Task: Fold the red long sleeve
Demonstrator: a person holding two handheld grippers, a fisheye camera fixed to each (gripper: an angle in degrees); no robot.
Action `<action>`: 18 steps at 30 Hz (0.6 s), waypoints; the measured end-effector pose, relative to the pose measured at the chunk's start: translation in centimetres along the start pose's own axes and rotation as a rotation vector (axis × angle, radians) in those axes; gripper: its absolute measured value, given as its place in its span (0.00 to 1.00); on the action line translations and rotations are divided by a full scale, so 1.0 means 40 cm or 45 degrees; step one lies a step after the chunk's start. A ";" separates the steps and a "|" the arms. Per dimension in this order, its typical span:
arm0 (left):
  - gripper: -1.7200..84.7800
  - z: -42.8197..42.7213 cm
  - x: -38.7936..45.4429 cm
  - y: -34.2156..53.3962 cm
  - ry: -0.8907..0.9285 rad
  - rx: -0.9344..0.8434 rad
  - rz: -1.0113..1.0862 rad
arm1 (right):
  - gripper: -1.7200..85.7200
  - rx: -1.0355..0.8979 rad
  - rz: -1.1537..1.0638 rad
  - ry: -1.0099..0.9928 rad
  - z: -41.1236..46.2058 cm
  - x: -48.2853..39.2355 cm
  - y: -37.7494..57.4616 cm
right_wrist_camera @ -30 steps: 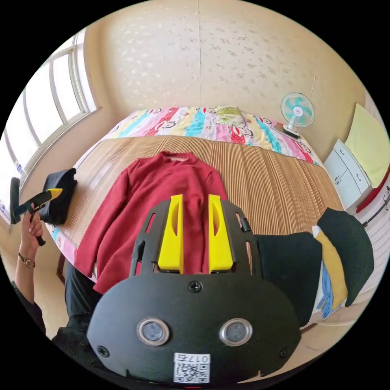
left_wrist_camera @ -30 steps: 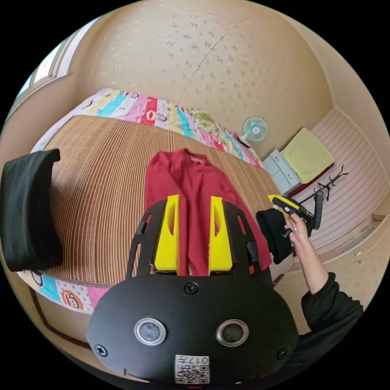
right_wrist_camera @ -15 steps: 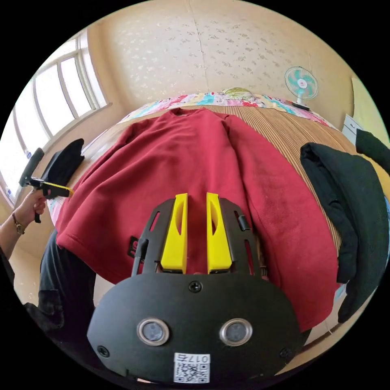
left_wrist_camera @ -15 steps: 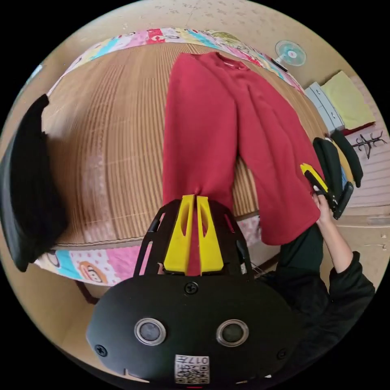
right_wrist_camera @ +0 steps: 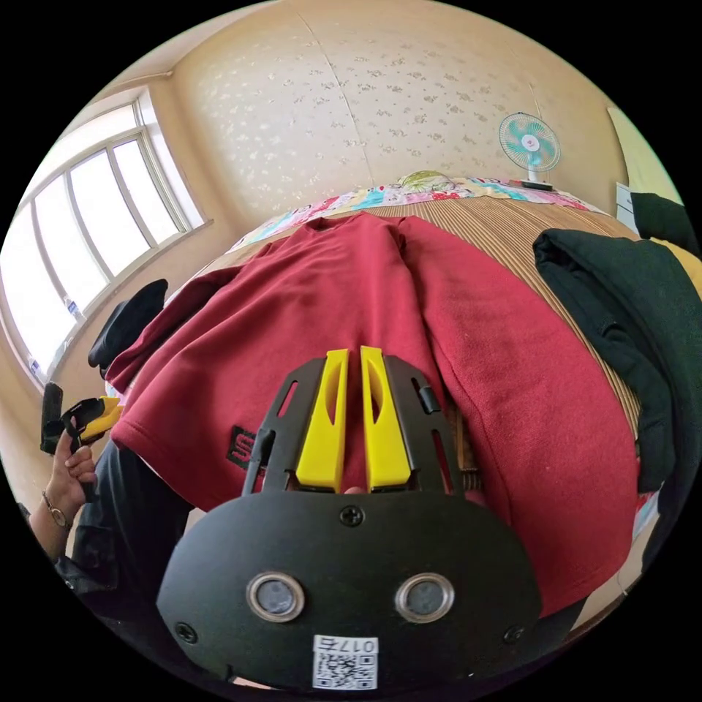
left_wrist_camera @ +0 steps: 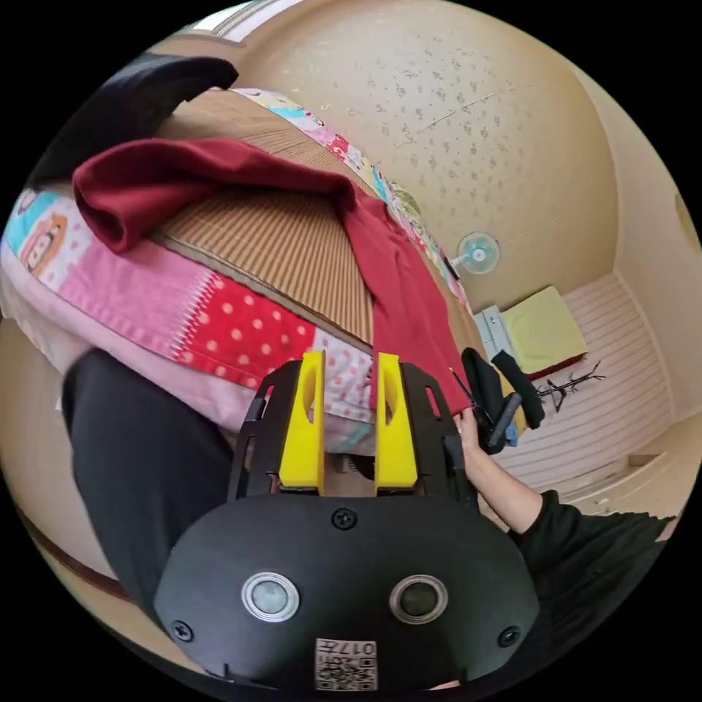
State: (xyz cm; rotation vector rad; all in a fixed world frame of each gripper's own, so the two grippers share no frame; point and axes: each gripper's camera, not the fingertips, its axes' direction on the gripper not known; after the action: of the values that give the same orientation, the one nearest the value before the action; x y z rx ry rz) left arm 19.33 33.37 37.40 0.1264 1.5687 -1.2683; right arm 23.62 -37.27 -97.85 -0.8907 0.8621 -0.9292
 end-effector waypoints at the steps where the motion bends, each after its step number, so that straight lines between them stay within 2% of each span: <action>1: 0.15 0.024 0.001 0.007 0.059 -0.033 0.000 | 0.06 0.001 0.005 -0.016 -0.001 0.007 -0.004; 2: 0.15 0.076 0.006 0.012 0.111 -0.132 0.019 | 0.05 0.001 0.008 -0.024 -0.002 0.010 -0.007; 3: 0.14 0.116 0.010 0.017 0.065 -0.209 0.021 | 0.05 0.001 0.014 -0.039 -0.003 0.017 -0.012; 6: 0.11 0.110 -0.009 0.041 0.061 -0.137 -0.036 | 0.05 -0.006 0.024 -0.042 -0.004 0.023 -0.028; 8: 0.06 0.080 -0.020 0.043 0.165 -0.137 0.004 | 0.05 -0.067 0.037 0.014 0.002 0.012 -0.055; 10: 0.06 0.002 -0.003 0.048 0.203 -0.052 0.092 | 0.05 -0.303 -0.066 0.168 0.010 -0.043 -0.122; 12: 0.06 -0.139 0.050 0.057 0.127 0.080 0.231 | 0.05 -0.500 -0.204 0.286 0.009 -0.101 -0.154; 14: 0.06 -0.225 0.081 0.067 0.054 0.125 0.304 | 0.05 -0.626 -0.336 0.231 -0.008 -0.139 -0.152; 15: 0.07 -0.264 0.090 0.079 -0.016 0.144 0.312 | 0.05 -0.656 -0.385 0.106 -0.030 -0.144 -0.144; 18: 0.11 -0.330 0.084 0.118 -0.165 0.191 0.287 | 0.04 -0.638 -0.267 -0.166 -0.100 -0.079 -0.135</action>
State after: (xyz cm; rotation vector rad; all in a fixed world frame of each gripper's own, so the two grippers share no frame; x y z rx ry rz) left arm 12.43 43.70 30.13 0.3021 1.3091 -1.1901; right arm 17.40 -37.13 -93.80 -1.4805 0.9166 -0.8334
